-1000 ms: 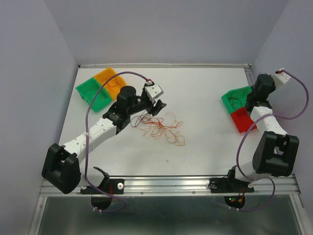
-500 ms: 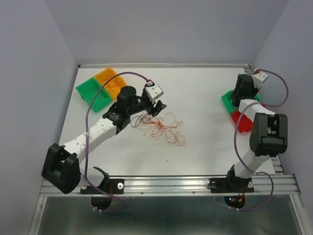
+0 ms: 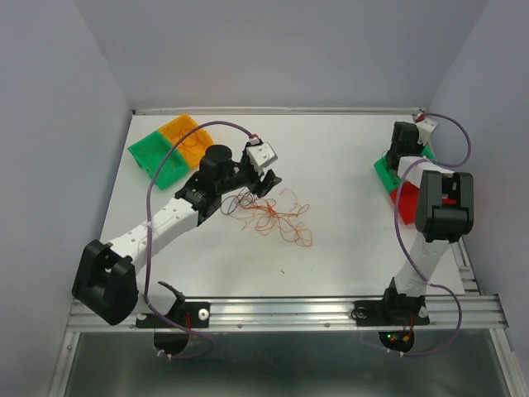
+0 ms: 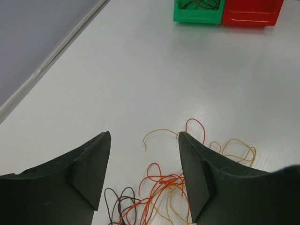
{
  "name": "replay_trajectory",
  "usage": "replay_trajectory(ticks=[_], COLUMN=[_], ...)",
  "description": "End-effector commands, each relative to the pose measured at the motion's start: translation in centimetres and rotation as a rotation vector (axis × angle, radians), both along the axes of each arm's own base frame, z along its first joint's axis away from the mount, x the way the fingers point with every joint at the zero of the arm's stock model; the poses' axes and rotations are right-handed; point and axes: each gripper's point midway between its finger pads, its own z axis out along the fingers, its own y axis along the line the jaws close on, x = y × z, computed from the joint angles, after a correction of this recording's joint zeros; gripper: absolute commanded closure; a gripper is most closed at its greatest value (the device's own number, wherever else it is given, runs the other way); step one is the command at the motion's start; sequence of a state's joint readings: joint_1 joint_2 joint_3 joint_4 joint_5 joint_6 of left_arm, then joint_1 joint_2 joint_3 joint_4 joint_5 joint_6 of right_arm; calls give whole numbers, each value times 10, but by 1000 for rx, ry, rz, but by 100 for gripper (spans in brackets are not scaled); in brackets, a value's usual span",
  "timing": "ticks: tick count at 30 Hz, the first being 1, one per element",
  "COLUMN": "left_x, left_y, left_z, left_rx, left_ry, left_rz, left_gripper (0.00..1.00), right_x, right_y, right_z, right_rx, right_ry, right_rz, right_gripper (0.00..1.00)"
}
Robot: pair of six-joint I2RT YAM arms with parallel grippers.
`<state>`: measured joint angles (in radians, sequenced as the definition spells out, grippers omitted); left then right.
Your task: Untangle the cables
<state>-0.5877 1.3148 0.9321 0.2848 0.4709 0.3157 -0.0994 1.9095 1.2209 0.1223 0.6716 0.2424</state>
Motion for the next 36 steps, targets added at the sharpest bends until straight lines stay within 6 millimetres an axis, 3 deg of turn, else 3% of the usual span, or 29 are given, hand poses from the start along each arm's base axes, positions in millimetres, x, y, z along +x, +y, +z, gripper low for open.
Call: replay_trajectory(ticks=[1,11,13,15,20,23,24,30,36], left_x=[4,2,2,2,4,6,6,11,12], left_y=[-6,-8,-8,-8,-7,-7,-7,-7,-6], left_z=[28,25,25,25,25,23,23,20,20], left_rx=[-40,-37,-36,-36,-32,-29,-28,-20,-13], left_ry=[-57,-44,-43,-42,-44,-41,-41,-38,-44], left_rz=[-20,-38,-39,-35,-26,-20,-19,-6,2], left_gripper=[29,30,29,29,29,29,29,29,30], right_x=[16,12,7,4,1,0,-2,-5,-18], right_y=[-3,-23,-26,-32,-33,-33,-34,-29,-25], right_z=[5,-32,-51,-52,-22,5,11,52,81], right_rx=[60,184,237,250,240,221,213,185,151], right_ry=[-33,-7,41,58,-3,-46,-54,-129,-175], right_rz=[7,-38,-80,-112,-127,-115,-118,-110,-119], right_gripper=[99,100,99,99,96,74,71,70,59])
